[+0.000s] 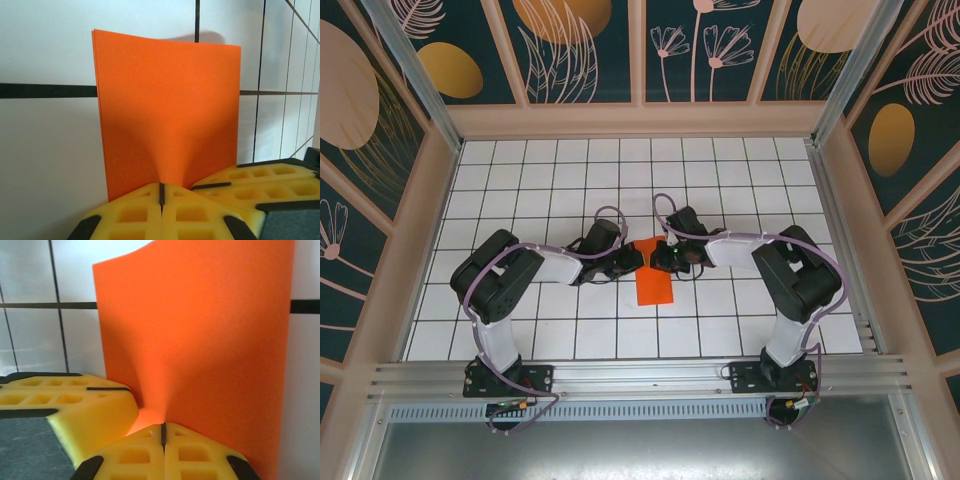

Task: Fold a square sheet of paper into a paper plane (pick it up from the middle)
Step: First fold in half a square sheet of paper at the center of the table.

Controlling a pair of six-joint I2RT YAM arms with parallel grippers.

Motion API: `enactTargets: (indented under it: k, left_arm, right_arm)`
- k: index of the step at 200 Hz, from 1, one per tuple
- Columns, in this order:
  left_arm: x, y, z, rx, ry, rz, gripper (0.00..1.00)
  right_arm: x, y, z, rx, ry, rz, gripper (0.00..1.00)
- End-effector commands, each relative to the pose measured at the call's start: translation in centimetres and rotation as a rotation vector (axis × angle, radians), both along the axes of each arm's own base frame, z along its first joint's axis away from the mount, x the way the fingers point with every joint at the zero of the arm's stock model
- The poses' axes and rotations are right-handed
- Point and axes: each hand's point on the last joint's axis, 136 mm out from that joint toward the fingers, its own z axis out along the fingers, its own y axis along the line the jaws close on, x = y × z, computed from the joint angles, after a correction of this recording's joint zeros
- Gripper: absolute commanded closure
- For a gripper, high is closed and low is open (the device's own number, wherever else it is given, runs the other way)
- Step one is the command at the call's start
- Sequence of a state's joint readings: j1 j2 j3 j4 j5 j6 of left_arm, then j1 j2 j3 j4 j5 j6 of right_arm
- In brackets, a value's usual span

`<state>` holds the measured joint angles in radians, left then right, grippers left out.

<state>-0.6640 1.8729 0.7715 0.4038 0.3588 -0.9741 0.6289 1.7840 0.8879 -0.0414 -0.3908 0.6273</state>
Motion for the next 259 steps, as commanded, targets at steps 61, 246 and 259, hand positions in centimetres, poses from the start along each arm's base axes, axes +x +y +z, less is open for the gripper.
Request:
enactTargets:
  k: [61, 246, 259]
  left_arm:
    - [-6.0, 7.7, -10.4, 0.392, 0.282, 0.075, 1.0]
    - [-6.4, 7.8, -10.4, 0.379, 0.274, 0.062, 1.0]
    - [-6.5, 7.8, -10.4, 0.376, 0.279, 0.066, 1.0]
  right_arm:
    - [-1.2, -4.2, -3.0, -0.094, 0.068, -0.007, 1.0]
    - [1.8, -1.0, 3.6, 0.205, -0.102, -0.029, 1.0]
    - [2.0, -0.4, 3.5, 0.238, -0.101, -0.019, 1.0]
